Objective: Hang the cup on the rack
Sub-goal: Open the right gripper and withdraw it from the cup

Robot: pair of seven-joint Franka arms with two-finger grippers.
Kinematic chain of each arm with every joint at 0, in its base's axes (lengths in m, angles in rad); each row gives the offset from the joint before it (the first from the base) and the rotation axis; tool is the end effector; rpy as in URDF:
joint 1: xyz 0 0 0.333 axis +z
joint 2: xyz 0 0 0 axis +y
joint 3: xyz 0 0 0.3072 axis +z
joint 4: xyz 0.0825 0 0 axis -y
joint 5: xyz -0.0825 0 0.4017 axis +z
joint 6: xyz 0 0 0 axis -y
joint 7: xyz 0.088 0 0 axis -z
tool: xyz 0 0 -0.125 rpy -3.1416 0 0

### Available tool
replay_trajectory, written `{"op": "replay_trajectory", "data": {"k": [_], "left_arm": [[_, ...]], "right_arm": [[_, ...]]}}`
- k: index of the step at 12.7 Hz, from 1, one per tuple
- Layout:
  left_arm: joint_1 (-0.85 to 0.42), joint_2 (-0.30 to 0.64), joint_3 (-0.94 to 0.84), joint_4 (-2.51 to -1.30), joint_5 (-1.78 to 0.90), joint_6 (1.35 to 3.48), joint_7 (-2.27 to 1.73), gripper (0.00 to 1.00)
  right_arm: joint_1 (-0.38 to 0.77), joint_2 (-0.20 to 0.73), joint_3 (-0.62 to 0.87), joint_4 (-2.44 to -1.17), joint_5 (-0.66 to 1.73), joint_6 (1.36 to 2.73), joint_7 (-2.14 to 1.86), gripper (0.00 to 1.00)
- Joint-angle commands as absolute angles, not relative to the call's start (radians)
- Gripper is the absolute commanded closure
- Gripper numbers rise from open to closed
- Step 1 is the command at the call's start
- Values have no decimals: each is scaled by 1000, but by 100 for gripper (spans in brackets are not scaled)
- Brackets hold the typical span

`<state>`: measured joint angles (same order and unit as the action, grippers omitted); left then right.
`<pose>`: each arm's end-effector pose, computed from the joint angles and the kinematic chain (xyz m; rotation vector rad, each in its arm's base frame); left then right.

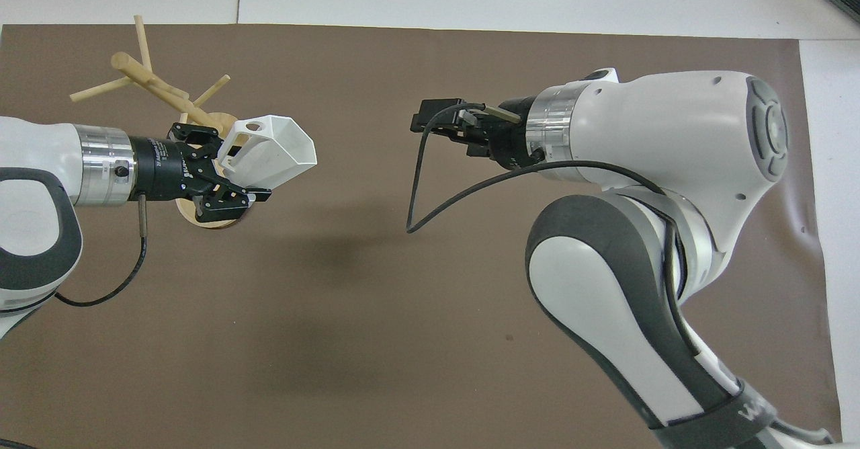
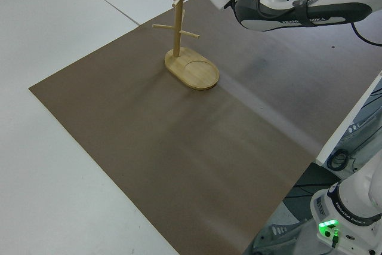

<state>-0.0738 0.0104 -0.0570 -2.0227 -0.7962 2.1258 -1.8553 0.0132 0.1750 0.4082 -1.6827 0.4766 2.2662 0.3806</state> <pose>0.5786 -0.1192 0.4338 1.2600 2.2724 -0.7203 0.6130 0.2763 0.5214 -2.5062 0.2660 -0.2403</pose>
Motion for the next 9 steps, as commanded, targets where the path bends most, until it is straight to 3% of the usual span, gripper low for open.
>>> {"op": "replay_trajectory", "data": {"k": [1, 4, 9], "left_arm": [[-74, -31, -63, -2082, -778, 2225, -1951, 100], [-71, -29, -63, -2095, -778, 2302, -1988, 100], [-71, -28, -63, -2118, -778, 2399, -2060, 100]], "right_arm": [[2, 143, 310, -1675, 408, 2139, 257, 0], [2, 114, 183, -1674, 402, 2022, 138, 0], [2, 74, 68, -1672, 149, 1901, 54, 0]]}}
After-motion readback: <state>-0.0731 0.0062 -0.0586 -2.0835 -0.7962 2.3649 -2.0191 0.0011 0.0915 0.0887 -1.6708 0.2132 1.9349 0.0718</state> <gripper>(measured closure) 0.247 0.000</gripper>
